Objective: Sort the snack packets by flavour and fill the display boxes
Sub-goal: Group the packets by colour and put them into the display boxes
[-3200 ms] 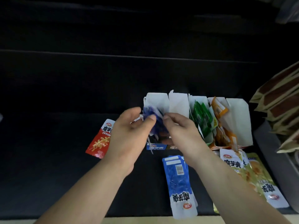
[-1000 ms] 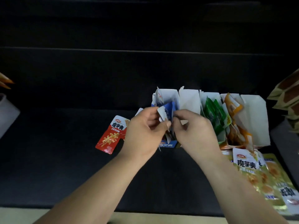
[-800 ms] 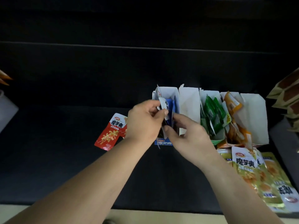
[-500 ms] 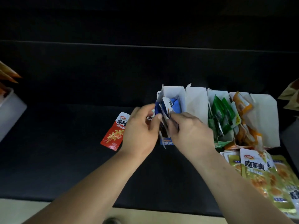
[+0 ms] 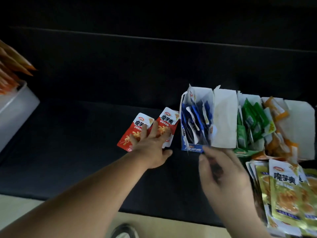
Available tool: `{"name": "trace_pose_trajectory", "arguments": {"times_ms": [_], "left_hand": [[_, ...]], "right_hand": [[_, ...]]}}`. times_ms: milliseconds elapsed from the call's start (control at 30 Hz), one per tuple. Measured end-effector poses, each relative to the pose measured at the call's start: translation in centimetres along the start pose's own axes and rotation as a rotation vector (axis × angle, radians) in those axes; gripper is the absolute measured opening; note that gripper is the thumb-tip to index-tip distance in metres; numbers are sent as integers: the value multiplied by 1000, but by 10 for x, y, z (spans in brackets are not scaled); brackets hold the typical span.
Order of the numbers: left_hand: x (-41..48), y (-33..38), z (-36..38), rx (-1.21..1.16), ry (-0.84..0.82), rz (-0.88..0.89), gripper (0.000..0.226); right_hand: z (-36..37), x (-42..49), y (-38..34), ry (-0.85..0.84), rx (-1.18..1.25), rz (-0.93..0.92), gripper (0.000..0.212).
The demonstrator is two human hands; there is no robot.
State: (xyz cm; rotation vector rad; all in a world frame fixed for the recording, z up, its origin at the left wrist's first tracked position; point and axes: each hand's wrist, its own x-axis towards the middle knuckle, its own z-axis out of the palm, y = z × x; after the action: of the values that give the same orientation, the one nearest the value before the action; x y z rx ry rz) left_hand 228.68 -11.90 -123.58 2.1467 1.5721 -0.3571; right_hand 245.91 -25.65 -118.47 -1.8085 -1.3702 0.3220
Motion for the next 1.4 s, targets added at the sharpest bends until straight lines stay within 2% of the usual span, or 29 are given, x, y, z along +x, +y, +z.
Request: {"name": "trace_pose_trajectory", "arguments": {"times_ms": [133, 267, 433, 467, 500, 633, 700, 867, 1033, 1100, 1200, 1267, 1400], "left_hand": [[-18, -6, 18, 74, -23, 7, 77], [-65, -7, 49, 138, 1, 62, 72], [-66, -11, 48, 64, 374, 112, 56], [-57, -11, 40, 78, 386, 108, 59], [-46, -11, 33, 78, 355, 107, 62], [-8, -8, 10, 4, 34, 83, 71], [-9, -6, 15, 14, 32, 90, 71], [-58, -15, 59, 66, 177, 182, 70], [-88, -9, 92, 21, 182, 210, 70], [-86, -7, 88, -76, 270, 232, 67], [-72, -17, 70, -251, 468, 258, 52], [-55, -26, 49, -227, 418, 184, 54], [-21, -35, 19, -104, 99, 148, 64]], "right_hand": [[22, -19, 19, -153, 74, 75, 14], [40, -24, 33, -282, 83, 181, 26], [45, -29, 44, -387, -98, 80, 43], [43, -29, 45, -408, -135, 68, 46], [43, -29, 46, -413, -178, 45, 48], [48, -26, 51, -379, -323, -77, 45], [48, -24, 52, -371, -338, -98, 42], [45, -21, 59, -401, -306, -73, 43], [43, -18, 54, -434, -307, -60, 54], [43, -18, 49, -447, -340, -88, 58], [43, -14, 40, -497, -439, -130, 71], [40, -8, 30, -636, -527, -96, 86], [45, -3, 7, -883, -650, -5, 121]]}}
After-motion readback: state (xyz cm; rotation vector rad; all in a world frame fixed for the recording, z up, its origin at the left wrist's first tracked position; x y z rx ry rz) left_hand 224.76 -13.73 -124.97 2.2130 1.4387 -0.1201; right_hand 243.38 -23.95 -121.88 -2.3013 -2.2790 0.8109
